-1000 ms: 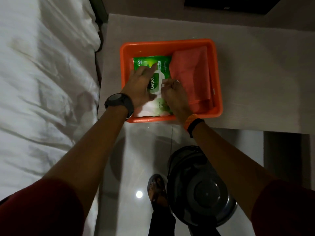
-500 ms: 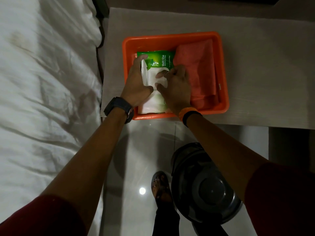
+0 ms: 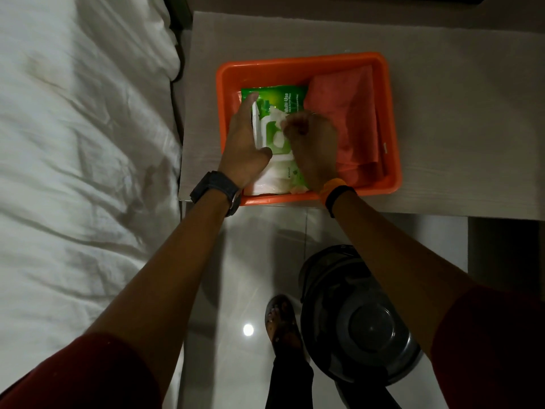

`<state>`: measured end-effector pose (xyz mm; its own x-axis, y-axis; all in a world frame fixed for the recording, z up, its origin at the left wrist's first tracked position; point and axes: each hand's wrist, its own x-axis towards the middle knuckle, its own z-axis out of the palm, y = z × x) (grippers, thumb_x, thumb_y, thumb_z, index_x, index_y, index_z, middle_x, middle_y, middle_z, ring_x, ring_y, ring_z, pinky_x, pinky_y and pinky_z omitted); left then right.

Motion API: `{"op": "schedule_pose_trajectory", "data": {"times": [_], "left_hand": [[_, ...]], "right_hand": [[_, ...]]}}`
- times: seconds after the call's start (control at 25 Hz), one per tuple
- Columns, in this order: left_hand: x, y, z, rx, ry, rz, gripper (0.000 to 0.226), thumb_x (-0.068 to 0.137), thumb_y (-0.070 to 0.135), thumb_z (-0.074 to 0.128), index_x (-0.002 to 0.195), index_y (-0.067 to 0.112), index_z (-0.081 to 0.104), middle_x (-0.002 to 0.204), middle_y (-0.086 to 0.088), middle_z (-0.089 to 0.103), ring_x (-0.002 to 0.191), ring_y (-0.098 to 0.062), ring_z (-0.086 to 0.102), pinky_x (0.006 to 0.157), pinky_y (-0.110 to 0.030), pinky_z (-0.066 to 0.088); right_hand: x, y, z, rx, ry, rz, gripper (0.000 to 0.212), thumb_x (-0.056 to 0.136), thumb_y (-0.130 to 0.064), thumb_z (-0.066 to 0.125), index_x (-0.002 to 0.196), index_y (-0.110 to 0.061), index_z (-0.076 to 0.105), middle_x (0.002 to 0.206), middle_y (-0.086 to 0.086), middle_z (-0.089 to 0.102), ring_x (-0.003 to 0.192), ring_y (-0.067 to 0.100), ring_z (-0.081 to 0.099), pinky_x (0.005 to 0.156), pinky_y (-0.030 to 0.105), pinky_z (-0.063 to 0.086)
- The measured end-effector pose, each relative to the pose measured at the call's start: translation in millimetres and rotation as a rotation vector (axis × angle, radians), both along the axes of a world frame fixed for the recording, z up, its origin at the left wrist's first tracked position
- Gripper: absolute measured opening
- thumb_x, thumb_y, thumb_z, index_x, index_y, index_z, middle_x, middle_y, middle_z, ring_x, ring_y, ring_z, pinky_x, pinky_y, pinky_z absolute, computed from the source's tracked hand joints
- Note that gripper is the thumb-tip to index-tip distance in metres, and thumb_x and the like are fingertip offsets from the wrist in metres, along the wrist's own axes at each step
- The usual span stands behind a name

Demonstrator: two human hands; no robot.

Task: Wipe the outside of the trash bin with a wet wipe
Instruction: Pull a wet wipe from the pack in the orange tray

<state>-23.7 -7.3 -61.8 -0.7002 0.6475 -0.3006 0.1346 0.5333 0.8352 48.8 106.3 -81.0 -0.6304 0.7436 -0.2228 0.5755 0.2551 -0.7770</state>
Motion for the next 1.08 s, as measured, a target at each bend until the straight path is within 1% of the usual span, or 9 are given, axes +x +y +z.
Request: {"op": "schedule_pose_trajectory", "data": {"times": [0.08,0.16,0.32,0.56,0.64,0.8,0.92,1.0,1.08], "left_hand": [[8,-1,-2,0.015,0.089,-0.030,0.088,0.082,-0.012,0.063,0.157,0.008,0.020,0.156,-0.016,0.033,0.142,-0.018,0.032,0.108,-0.001,0.028],[21,0,-4,-0.003,0.202,-0.104,0.078,0.085,-0.008,0.061,0.155,0.006,0.029,0.152,-0.017,0.039,0.135,-0.016,0.038,0.100,0.006,0.029],[38,6,-7,-0.338,0.433,-0.359,0.056,0.090,0.004,0.053,0.145,0.007,0.047,0.160,-0.012,0.035,0.147,-0.031,0.033,0.109,-0.040,0.048],[55,37,3,-0.828,0.666,-0.635,0.057,0.091,0.028,0.059,0.139,-0.001,0.050,0.157,-0.033,0.030,0.144,-0.050,0.030,0.114,-0.055,0.037],[60,41,9,-0.820,0.568,-0.634,0.061,0.096,0.037,0.050,0.146,0.004,0.042,0.158,-0.028,0.030,0.149,-0.046,0.024,0.120,-0.052,0.031],[98,29,26,-0.123,0.231,0.006,0.029,0.094,0.007,0.050,0.116,0.006,0.070,0.122,-0.011,0.070,0.117,-0.022,0.063,0.098,-0.035,0.052],[151,24,44,0.255,-0.469,0.309,0.019,0.100,0.017,0.056,0.099,0.010,0.073,0.096,-0.010,0.076,0.077,-0.017,0.072,0.064,-0.028,0.060],[188,25,46,0.301,-0.754,0.251,0.024,0.102,0.028,0.057,0.105,0.010,0.073,0.098,-0.011,0.077,0.086,-0.022,0.074,0.078,-0.036,0.062],[223,30,41,0.325,-0.817,0.210,0.026,0.100,0.020,0.060,0.117,0.004,0.069,0.112,-0.019,0.074,0.098,-0.026,0.073,0.090,-0.039,0.061]], "right_hand": [[12,4,18,-0.425,0.235,-0.301,0.008,0.093,-0.012,0.071,0.085,-0.013,0.075,0.080,0.003,0.074,0.068,0.010,0.067,0.060,0.023,0.057],[31,6,37,-0.718,0.378,-0.488,0.009,0.092,-0.008,0.072,0.085,-0.013,0.071,0.085,0.004,0.075,0.071,0.015,0.073,0.057,0.022,0.061],[82,14,56,-0.918,0.535,-0.596,0.019,0.098,-0.008,0.063,0.117,-0.006,0.066,0.129,0.019,0.071,0.110,0.029,0.073,0.071,0.028,0.064],[123,5,63,-1.118,0.653,-0.634,0.030,0.106,-0.028,0.050,0.127,-0.007,0.058,0.123,0.016,0.070,0.108,0.030,0.073,0.073,0.036,0.066],[128,-1,64,-1.081,0.611,-0.609,0.040,0.106,-0.024,0.052,0.140,-0.004,0.051,0.136,0.021,0.065,0.119,0.035,0.070,0.077,0.037,0.067],[158,-8,70,-0.867,0.551,-0.607,0.027,0.102,-0.015,0.059,0.126,-0.007,0.068,0.121,0.009,0.075,0.112,0.026,0.073,0.089,0.039,0.063],[203,-17,73,-0.471,0.452,-0.466,0.020,0.102,-0.017,0.061,0.114,-0.015,0.077,0.110,-0.002,0.080,0.112,0.017,0.073,0.102,0.038,0.057],[234,-23,70,-0.365,0.414,-0.406,0.024,0.102,-0.013,0.062,0.121,-0.009,0.075,0.121,0.007,0.078,0.121,0.018,0.071,0.109,0.036,0.055],[269,-24,65,-0.383,0.374,-0.399,0.026,0.102,-0.012,0.060,0.123,-0.006,0.074,0.126,0.010,0.076,0.124,0.019,0.070,0.110,0.040,0.054]]}}
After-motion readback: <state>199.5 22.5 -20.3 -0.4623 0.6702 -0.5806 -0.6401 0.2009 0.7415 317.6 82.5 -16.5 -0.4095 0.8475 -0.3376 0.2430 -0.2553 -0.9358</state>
